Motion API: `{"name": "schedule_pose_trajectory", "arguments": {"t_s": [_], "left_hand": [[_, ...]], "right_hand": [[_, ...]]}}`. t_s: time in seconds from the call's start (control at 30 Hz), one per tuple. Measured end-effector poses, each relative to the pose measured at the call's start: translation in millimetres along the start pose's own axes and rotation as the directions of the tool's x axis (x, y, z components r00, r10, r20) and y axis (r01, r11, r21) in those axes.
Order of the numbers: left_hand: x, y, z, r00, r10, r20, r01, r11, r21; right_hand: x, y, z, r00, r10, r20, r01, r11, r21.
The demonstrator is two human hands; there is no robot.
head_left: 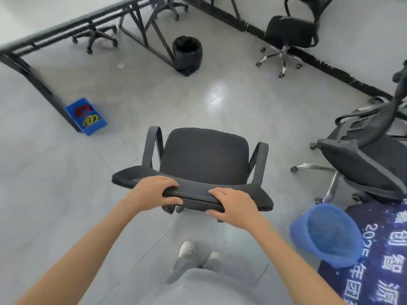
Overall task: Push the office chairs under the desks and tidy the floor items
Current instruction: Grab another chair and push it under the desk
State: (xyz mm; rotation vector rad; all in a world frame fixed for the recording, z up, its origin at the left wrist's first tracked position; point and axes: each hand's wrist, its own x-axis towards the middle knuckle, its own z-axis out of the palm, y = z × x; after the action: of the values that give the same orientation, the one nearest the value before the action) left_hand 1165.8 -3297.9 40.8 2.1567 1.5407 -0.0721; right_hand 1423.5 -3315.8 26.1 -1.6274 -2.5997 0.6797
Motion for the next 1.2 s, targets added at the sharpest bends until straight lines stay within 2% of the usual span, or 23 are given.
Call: {"name": "schedule_pose_trajectory", "arguments": {"t_s": [0.1, 0.17, 0.3, 0.43, 0.53, 0.67, 0.97, 1.2], "left_hand": [[6.5, -7.1, 0.2, 0.999, 0.017, -0.051, -0.015, 0.999, 0.037], [11.4, -8.5, 0.8, 0.994, 0.012, -0.112, -0.006, 0.999, 0.054], [29.3, -4.3, 1.7, 0.99, -0.004, -0.138, 0.016, 0.996, 0.089], [71.0, 1.2, -1.5, 0.973, -0.021, -0.229, 0.049, 0.992, 0.117], [107.3, 7.2, -10.7, 0.967, -0.055, -0.249, 0.087, 0.989, 0.117], [168.3, 13.7, -32.7, 0.961, -0.102, -0.256, 0.129, 0.987, 0.093], [284.7, 2.1, -71.5, 0.941, -0.181, -0.286, 0.207, 0.977, 0.061], [359.7, -14.7, -104.7, 0.915, -0.289, -0.281, 0.306, 0.952, 0.017]], "right_hand": [[7.5, 8.0, 10.7, 0.978, -0.098, -0.186, 0.073, 0.988, -0.134], [16.8, 11.9, 7.4, 0.974, -0.086, -0.21, 0.049, 0.984, -0.174], [33.1, 30.7, -2.7, 0.976, -0.104, -0.194, 0.065, 0.977, -0.202], [64.9, 62.0, -28.8, 0.975, -0.1, -0.196, 0.05, 0.968, -0.246], [97.0, 85.9, -53.5, 0.982, -0.103, -0.156, 0.068, 0.975, -0.212], [152.0, 127.8, -86.0, 0.991, -0.097, -0.093, 0.071, 0.964, -0.255], [283.1, 198.9, -138.6, 0.995, -0.053, -0.087, 0.023, 0.948, -0.317], [385.7, 234.3, -179.5, 0.99, -0.137, -0.016, 0.123, 0.929, -0.348]]}}
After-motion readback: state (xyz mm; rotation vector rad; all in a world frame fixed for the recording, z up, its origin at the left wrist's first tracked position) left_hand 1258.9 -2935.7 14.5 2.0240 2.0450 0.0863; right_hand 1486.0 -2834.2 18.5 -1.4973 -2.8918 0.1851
